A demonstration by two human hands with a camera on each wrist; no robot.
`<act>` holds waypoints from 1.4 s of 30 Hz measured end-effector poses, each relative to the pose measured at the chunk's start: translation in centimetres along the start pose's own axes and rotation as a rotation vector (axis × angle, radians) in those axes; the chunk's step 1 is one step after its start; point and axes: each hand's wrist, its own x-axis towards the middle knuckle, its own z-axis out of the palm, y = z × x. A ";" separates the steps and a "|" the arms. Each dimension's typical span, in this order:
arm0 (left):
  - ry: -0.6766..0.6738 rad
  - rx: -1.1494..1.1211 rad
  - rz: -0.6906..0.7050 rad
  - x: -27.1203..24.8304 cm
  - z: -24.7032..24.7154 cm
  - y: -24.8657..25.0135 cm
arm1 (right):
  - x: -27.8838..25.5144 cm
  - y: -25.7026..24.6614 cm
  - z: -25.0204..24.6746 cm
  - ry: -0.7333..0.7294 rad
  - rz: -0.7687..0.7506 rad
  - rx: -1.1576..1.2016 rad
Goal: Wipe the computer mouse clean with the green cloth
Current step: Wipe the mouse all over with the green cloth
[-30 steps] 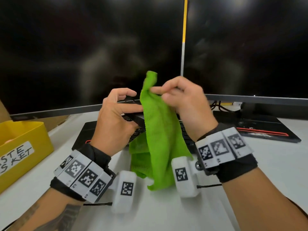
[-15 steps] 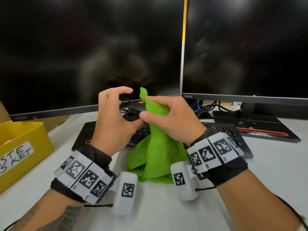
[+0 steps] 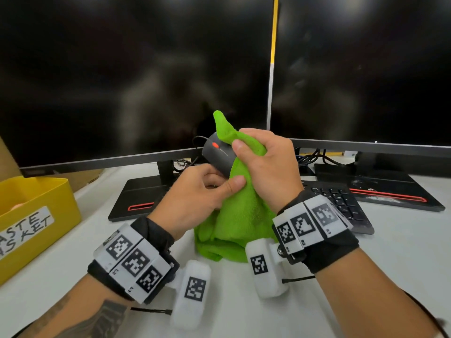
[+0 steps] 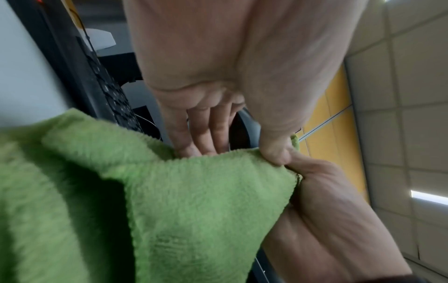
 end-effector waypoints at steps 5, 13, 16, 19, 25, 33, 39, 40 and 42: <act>0.090 -0.076 0.055 0.3 -0.6 -0.1 | -0.1 -0.2 -0.4 -0.057 0.087 0.151; 0.137 -0.013 0.133 0.5 -0.7 -0.1 | 0.4 -0.2 0.1 -0.176 0.341 0.437; 0.119 0.027 0.136 0.4 -0.7 0.1 | 0.1 -0.4 -0.2 -0.225 0.377 0.363; 0.100 0.063 0.140 0.3 -0.6 0.2 | 0.1 -0.3 -0.5 -0.244 0.381 0.308; 0.055 0.081 0.209 0.2 -0.9 0.2 | 0.1 -0.5 -1.5 -0.303 0.422 0.405; 0.426 0.308 0.217 1.4 -2.4 -1.1 | 0.6 0.4 -0.8 -0.143 0.389 0.361; 0.080 0.337 -0.175 0.9 -1.7 0.6 | 0.2 0.6 -0.7 -0.108 0.286 0.289; 0.030 0.346 -0.206 0.7 -1.5 0.7 | 0.1 0.6 -0.6 -0.117 0.260 0.282; -0.037 0.354 -0.206 0.5 -1.5 0.8 | 0.0 0.5 -0.6 -0.132 0.206 0.262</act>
